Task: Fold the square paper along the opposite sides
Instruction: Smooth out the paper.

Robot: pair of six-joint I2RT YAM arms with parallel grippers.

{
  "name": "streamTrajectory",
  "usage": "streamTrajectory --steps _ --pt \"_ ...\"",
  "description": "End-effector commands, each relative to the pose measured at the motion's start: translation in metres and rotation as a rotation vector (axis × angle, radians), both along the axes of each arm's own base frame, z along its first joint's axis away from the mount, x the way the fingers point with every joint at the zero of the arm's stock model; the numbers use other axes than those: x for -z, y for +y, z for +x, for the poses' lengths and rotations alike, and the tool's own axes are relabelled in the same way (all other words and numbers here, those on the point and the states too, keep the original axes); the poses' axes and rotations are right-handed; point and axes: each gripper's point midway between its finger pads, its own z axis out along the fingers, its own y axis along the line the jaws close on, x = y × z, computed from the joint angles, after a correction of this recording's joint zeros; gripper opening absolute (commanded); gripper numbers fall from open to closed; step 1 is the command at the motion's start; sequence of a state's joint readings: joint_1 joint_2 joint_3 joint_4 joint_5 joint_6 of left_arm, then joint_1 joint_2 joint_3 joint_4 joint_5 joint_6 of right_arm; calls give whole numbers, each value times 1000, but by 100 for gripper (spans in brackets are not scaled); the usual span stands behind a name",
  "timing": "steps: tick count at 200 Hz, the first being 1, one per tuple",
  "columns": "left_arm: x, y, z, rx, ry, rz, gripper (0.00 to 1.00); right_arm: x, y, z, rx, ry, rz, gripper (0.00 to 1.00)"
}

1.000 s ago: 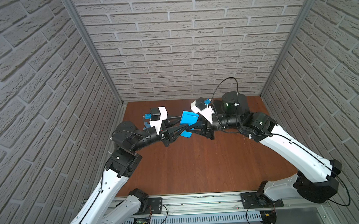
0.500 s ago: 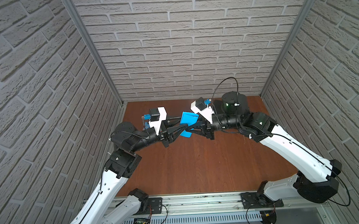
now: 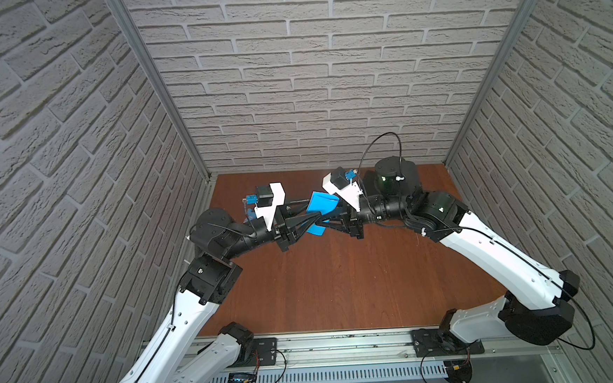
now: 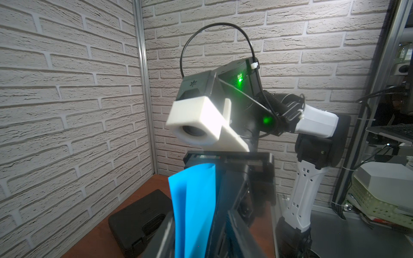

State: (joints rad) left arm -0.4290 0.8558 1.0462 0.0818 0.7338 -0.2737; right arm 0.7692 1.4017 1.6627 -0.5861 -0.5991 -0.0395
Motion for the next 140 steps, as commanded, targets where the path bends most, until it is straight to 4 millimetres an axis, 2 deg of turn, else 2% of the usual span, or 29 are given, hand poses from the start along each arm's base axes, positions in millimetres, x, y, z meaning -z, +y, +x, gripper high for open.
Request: streamTrajectory --steps 1,140 --pt "-15 2 -4 7 -48 -27 40 -14 2 -3 -13 -38 26 19" --pt "-13 -2 -1 28 -31 -29 40 -5 9 -2 -24 -15 5 16"
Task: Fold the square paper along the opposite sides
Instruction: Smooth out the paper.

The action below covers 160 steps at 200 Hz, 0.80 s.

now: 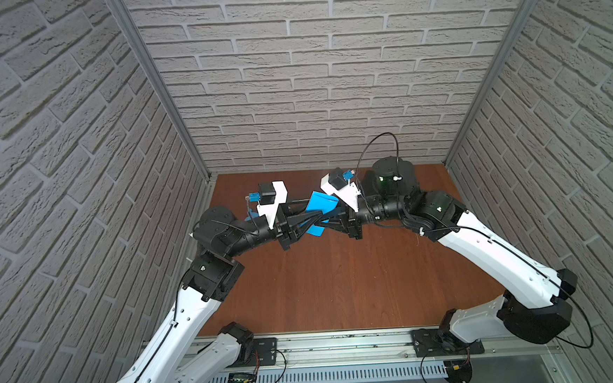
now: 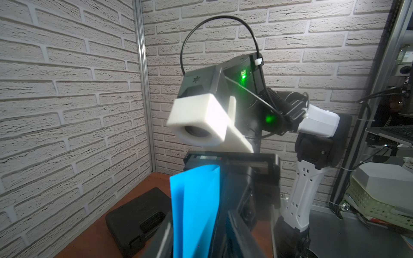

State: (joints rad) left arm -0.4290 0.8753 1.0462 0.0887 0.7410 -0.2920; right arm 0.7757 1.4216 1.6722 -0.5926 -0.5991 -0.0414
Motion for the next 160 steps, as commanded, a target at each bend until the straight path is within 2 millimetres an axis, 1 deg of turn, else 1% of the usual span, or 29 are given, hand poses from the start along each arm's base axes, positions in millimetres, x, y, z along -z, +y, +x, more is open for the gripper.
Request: streamTrajectory --steps 1,81,160 --pt "-17 1 -6 18 -57 -29 40 -10 4 -3 -17 -24 17 16" --pt "-17 5 -11 9 -65 -30 40 -12 3 -5 -17 -33 18 16" --pt "-4 7 -9 -11 -40 -23 40 -15 2 -7 -16 -40 23 16"
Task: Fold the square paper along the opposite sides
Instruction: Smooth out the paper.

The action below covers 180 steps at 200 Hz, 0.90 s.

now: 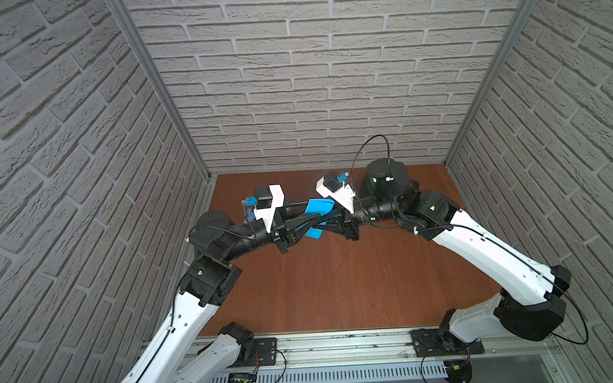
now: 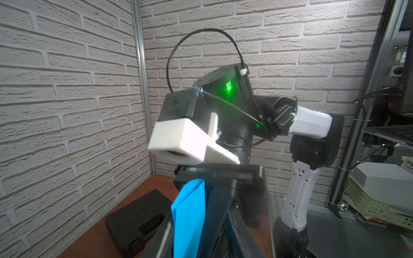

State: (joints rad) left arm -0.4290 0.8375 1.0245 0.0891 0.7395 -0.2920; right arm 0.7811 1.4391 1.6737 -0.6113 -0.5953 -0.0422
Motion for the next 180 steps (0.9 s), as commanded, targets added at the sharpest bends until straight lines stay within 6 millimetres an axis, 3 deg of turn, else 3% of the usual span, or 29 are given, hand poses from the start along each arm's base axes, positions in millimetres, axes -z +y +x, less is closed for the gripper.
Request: streamTrajectory --steps 1,153,180 --pt "-3 3 0 -10 -25 -16 40 -25 -1 -8 -15 -62 49 16" --pt "-4 2 1 -11 -29 -16 41 -26 -2 -8 -14 -66 49 16" --pt "-5 2 1 -9 -29 -16 41 -25 -2 -7 -13 -66 48 9"
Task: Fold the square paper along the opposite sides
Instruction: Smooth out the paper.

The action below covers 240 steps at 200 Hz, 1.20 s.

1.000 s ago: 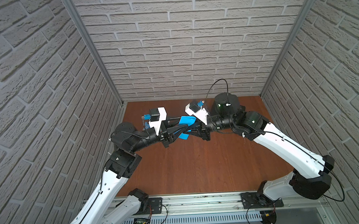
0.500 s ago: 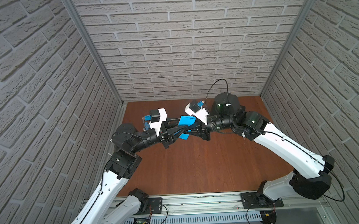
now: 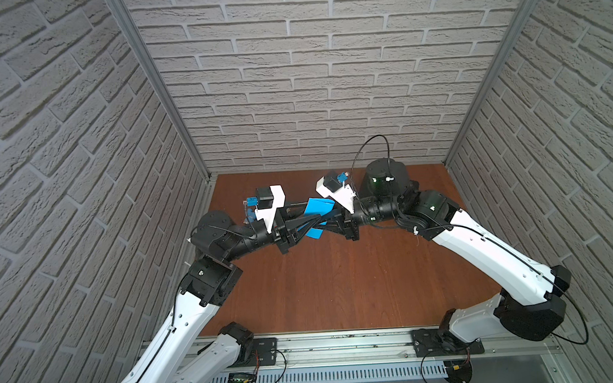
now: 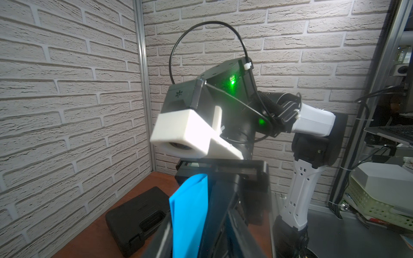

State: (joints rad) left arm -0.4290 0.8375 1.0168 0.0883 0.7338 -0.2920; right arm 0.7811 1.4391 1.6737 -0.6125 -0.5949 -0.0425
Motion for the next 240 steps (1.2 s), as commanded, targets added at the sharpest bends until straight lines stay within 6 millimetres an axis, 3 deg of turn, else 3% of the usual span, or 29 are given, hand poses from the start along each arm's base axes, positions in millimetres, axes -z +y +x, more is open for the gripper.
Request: streamTrajectory --steps 1,32,114,165,240 --pt "-8 2 -1 -4 -37 -18 41 -26 -2 -7 -13 -67 49 8" --pt "-9 2 -1 -4 -40 -18 41 -26 -2 -8 -14 -67 50 3" --pt "-4 2 1 -10 -34 -3 41 -26 -2 -9 -17 -67 49 3" --pt "1 0 -3 9 -62 40 47 -31 -10 -15 -18 -99 49 3" --pt "3 -8 -19 125 -60 49 24 -38 -18 -39 -105 -109 64 3"
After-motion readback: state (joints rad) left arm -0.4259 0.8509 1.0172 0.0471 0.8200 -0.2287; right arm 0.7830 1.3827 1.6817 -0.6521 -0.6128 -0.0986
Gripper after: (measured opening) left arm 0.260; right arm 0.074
